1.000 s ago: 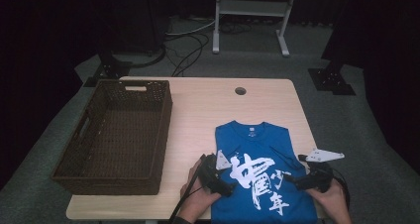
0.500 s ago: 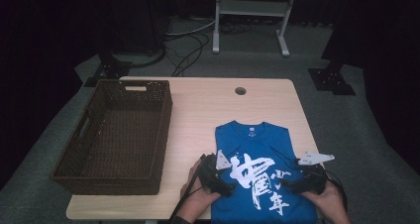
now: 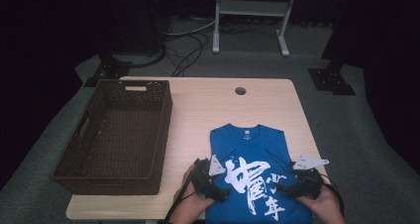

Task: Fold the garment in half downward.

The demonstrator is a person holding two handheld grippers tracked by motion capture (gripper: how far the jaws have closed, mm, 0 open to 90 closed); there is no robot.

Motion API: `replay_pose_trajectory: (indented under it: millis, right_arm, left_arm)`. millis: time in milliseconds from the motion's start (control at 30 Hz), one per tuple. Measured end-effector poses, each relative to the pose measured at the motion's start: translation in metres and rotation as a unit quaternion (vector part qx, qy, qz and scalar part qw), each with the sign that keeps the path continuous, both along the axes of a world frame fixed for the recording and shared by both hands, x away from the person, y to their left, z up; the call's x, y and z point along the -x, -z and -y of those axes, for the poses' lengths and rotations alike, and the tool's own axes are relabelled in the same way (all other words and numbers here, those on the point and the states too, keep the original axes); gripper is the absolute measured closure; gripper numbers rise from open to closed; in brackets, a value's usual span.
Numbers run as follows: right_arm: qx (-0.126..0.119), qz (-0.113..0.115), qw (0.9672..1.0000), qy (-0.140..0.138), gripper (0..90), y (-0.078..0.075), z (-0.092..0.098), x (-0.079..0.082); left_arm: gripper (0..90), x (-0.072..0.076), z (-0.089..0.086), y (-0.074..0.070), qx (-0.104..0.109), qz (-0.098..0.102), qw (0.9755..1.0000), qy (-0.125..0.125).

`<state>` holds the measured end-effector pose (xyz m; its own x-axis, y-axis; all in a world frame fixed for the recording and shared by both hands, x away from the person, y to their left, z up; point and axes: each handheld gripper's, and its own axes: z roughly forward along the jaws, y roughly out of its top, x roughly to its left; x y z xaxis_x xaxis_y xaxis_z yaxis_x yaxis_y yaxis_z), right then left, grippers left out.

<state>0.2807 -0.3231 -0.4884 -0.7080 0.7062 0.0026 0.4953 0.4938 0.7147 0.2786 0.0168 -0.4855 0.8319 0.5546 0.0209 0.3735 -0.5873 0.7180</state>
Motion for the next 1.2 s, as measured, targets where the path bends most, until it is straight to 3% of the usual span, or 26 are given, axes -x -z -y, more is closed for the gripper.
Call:
replay_pose_trajectory:
  millis: [433, 833, 1000, 1200]
  right_arm:
    - [0.000, 0.000, 0.9999, -0.015, 0.0, 0.000, -0.006, 0.019]
    - [-0.001, -0.001, 0.9999, -0.016, 0.0, 0.000, -0.006, 0.019]
    - [-0.001, 0.000, 0.9998, -0.017, 0.0, 0.000, -0.006, 0.018]
    - [0.000, -0.001, 0.9998, -0.020, 0.0, 0.000, -0.006, 0.018]
  left_arm:
    - [0.8, 0.028, -0.005, 0.000, 0.001, 0.000, 1.0000, -0.008]
    - [0.8, 0.029, -0.007, 0.000, 0.004, 0.002, 1.0000, -0.001]
    - [0.8, 0.024, -0.010, -0.003, 0.027, -0.004, 0.9996, 0.002]
    - [0.7, 0.018, -0.011, -0.006, 0.033, 0.000, 0.9994, 0.006]
